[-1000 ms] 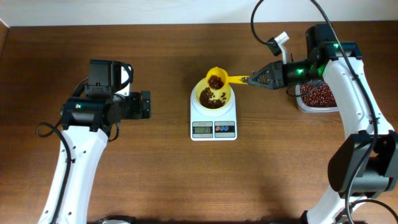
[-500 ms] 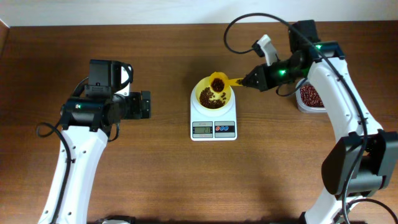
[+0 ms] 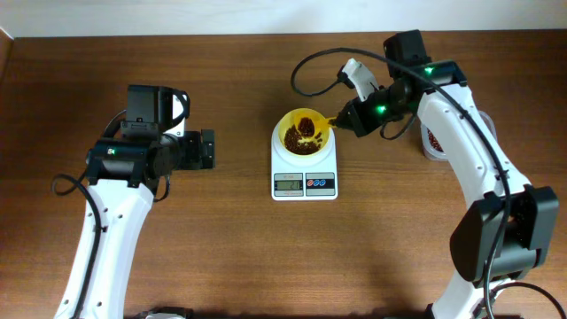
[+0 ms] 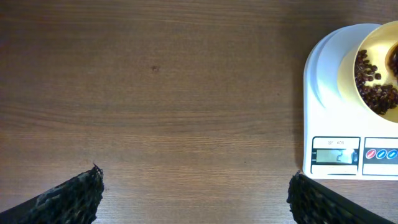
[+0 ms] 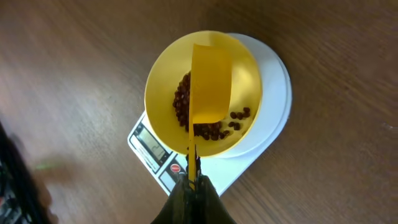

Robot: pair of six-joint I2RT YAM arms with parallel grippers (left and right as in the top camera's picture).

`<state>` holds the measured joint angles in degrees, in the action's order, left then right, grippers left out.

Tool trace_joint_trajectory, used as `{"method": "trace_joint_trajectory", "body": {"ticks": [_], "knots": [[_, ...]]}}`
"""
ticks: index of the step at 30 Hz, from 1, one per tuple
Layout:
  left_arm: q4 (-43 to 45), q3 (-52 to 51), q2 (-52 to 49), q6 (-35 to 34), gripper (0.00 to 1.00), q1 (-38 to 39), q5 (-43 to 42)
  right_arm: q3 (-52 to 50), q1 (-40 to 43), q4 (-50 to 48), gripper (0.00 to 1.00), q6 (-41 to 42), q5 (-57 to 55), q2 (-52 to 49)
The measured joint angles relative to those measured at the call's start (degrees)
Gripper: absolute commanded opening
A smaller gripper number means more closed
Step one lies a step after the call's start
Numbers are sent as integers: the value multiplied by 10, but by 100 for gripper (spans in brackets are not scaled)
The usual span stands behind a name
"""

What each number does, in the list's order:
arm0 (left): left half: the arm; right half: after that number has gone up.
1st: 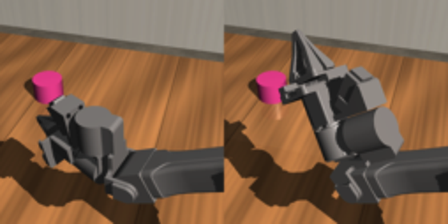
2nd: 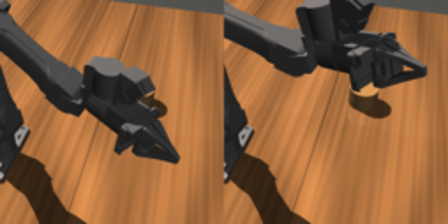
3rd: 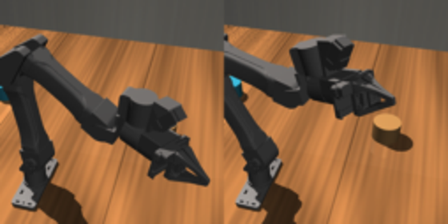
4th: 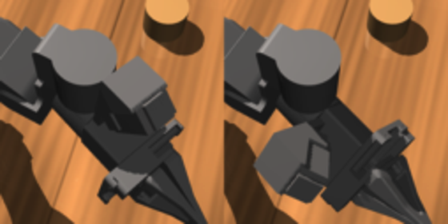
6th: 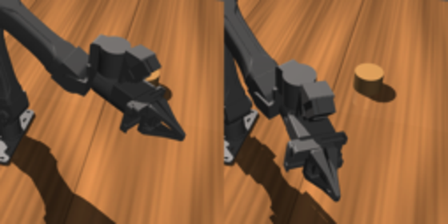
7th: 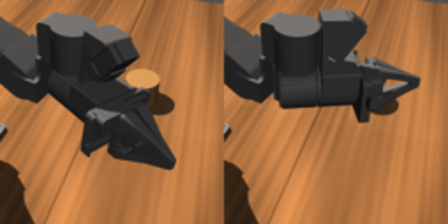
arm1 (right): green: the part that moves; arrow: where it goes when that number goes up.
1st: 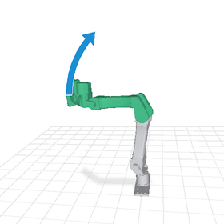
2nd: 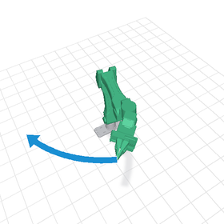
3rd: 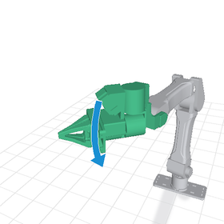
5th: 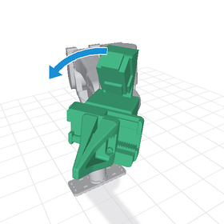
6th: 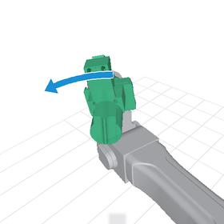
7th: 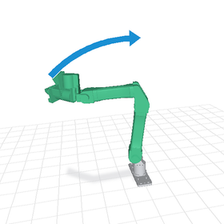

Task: Scoop item into bowl and weigh 50g on scale
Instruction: 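Tilt the scoop to pour beans into the bowl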

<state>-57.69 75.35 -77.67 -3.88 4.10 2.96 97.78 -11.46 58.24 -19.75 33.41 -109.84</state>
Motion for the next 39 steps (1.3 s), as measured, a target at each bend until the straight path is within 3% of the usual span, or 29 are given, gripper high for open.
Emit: {"method": "trace_joint_trajectory", "body": {"ticks": [39], "knots": [[0,0,0,0,99,0,0,17,-57,11,4,-17,-109,12]]}}
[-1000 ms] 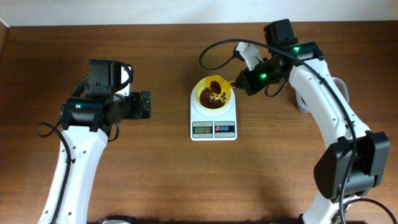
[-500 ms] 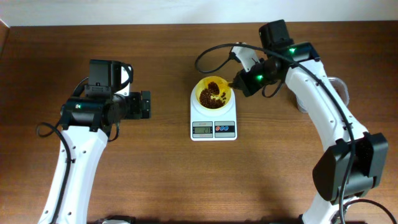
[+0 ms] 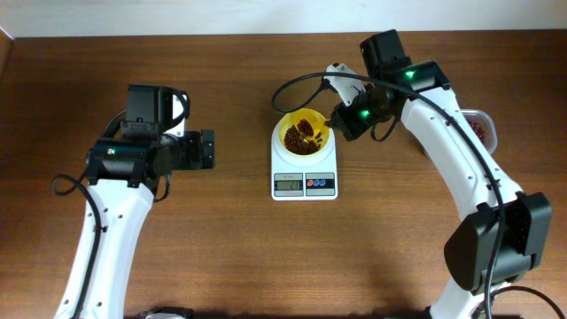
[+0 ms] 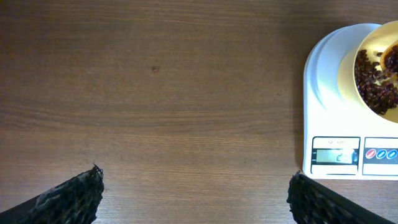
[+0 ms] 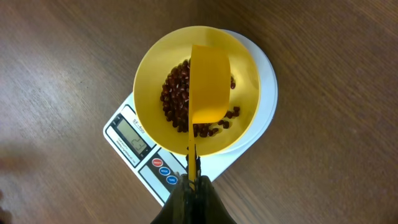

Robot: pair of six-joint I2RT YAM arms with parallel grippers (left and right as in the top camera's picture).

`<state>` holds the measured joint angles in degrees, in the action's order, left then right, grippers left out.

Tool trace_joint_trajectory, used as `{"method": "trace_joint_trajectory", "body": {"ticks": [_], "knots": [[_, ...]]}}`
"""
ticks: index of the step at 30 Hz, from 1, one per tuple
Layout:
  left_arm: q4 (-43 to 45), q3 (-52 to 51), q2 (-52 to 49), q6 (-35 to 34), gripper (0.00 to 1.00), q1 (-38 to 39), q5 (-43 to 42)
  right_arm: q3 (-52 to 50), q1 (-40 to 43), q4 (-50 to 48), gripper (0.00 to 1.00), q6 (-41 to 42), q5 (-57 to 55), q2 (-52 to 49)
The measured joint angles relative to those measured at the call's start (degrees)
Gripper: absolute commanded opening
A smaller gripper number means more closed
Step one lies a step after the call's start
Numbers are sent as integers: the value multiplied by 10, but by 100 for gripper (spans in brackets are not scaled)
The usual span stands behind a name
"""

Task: Scoop item into bowl and weigh 50g on scale
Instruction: 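Tilt the scoop to pour beans into the bowl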

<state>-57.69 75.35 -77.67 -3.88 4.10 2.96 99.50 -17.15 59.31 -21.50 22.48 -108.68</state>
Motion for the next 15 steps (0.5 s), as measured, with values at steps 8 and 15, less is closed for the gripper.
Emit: {"method": "trace_joint_trajectory", "body": {"ticks": [8,15], "knots": [[0,0,0,0,99,0,0,0,-2,-2,4,-30,-9,0],[0,0,0,0,99,0,0,0,-2,-2,4,-36,-17,0]]}}
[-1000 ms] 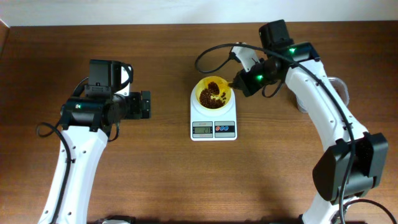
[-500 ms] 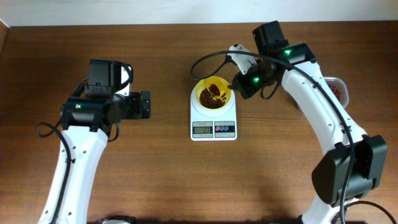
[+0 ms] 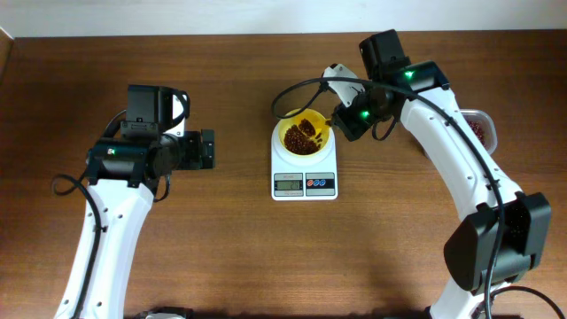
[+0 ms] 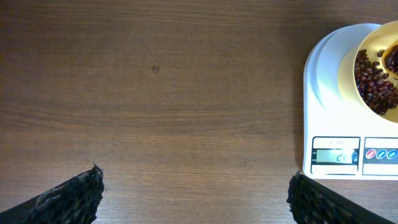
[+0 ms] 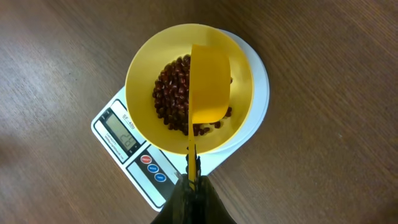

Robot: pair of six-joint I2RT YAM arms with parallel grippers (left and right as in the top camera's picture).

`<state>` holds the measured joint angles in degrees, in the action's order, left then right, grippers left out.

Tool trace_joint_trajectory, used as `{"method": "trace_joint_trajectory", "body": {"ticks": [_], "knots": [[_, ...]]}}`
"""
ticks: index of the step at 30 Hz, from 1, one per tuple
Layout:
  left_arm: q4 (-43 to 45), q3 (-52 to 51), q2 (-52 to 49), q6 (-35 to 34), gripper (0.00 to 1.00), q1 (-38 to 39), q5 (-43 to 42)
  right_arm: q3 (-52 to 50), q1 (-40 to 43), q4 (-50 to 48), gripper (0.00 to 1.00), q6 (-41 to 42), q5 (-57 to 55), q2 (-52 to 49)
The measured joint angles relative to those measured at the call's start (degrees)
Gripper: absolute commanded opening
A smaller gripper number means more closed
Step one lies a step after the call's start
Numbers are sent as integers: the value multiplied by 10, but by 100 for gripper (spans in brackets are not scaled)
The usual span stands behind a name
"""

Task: Scoop item into bowl and weigh 50g on scale
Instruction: 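Tilt the scoop to pour beans into the bowl, then hold the scoop tipped over the bowl, then raise it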

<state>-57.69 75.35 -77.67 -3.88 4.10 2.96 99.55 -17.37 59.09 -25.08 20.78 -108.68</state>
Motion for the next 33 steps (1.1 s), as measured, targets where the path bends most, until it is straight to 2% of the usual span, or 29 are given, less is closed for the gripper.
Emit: {"method": "trace_joint_trajectory", "body": {"ticks": [29,33], "knots": [[0,0,0,0,99,0,0,0,-9,6,4,-1,1,0],[0,0,0,0,99,0,0,0,0,7,4,14,51,0]]}}
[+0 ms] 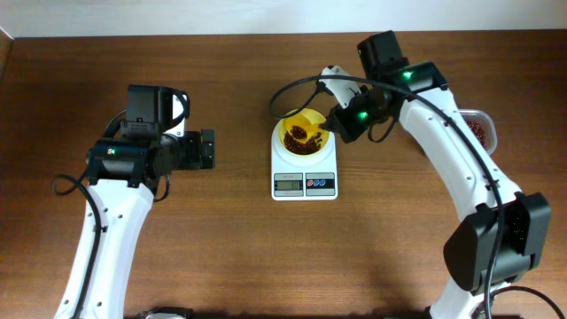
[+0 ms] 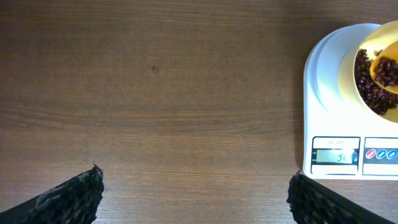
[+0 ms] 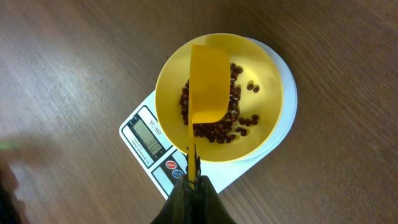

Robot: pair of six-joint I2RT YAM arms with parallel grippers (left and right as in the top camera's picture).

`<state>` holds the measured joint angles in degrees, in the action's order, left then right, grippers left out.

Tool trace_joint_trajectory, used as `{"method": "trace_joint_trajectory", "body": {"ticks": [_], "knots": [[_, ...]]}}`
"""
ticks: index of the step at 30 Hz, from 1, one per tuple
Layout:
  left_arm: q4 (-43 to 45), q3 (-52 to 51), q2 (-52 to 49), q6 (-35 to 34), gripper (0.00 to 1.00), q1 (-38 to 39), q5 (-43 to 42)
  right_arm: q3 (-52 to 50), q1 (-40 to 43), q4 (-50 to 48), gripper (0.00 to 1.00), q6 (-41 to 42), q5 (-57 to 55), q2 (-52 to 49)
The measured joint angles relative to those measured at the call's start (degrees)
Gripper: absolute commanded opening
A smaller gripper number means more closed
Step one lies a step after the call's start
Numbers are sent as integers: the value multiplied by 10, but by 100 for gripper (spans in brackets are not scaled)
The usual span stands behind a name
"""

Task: Scoop item into bowl and weigh 50g on scale
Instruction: 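Hold the scoop tipped over the bowl, then raise it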

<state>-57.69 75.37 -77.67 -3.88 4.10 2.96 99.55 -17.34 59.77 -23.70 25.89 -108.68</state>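
Note:
A yellow bowl [image 1: 292,126] with dark brown beans stands on the white scale [image 1: 304,183]. My right gripper [image 1: 341,120] is shut on the thin handle of a yellow scoop [image 3: 208,81], which hangs over the bowl [image 3: 168,87] with its back to the wrist camera. In the left wrist view the scoop [image 2: 385,65] holds beans above the bowl [image 2: 348,74]. The scale [image 3: 149,140] display shows digits too small to read. Left of the scale, my left gripper [image 2: 196,193] stands open over bare wood, holding nothing.
A container of beans [image 1: 479,130] sits at the right edge, partly behind my right arm. The table's far edge runs along the top of the overhead view.
The right gripper and scoop have shifted slightly over the bowl, and the scoop now reaches further in, as the left wrist view shows. The scale's digits have changed. The left arm has not moved.
At first my right gripper held the scoop over the bowl, with the arm across the bean container. Then the arm stood further left, the container showed, and the bowl held more beans. The scoop has stayed over the bowl since. The left gripper stayed open and still.

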Motion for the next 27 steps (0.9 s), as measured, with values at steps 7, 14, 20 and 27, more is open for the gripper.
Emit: {"method": "trace_joint_trajectory", "body": {"ticks": [7,14,20,27], "knots": [[0,0,0,0,99,0,0,0,27,13,4,2,23,0],[0,0,0,0,99,0,0,0,27,15,4,6,28,0],[0,0,0,0,99,0,0,0,27,15,4,6,29,0],[0,0,0,0,99,0,0,0,-62,2,4,-7,-117,0]]}}
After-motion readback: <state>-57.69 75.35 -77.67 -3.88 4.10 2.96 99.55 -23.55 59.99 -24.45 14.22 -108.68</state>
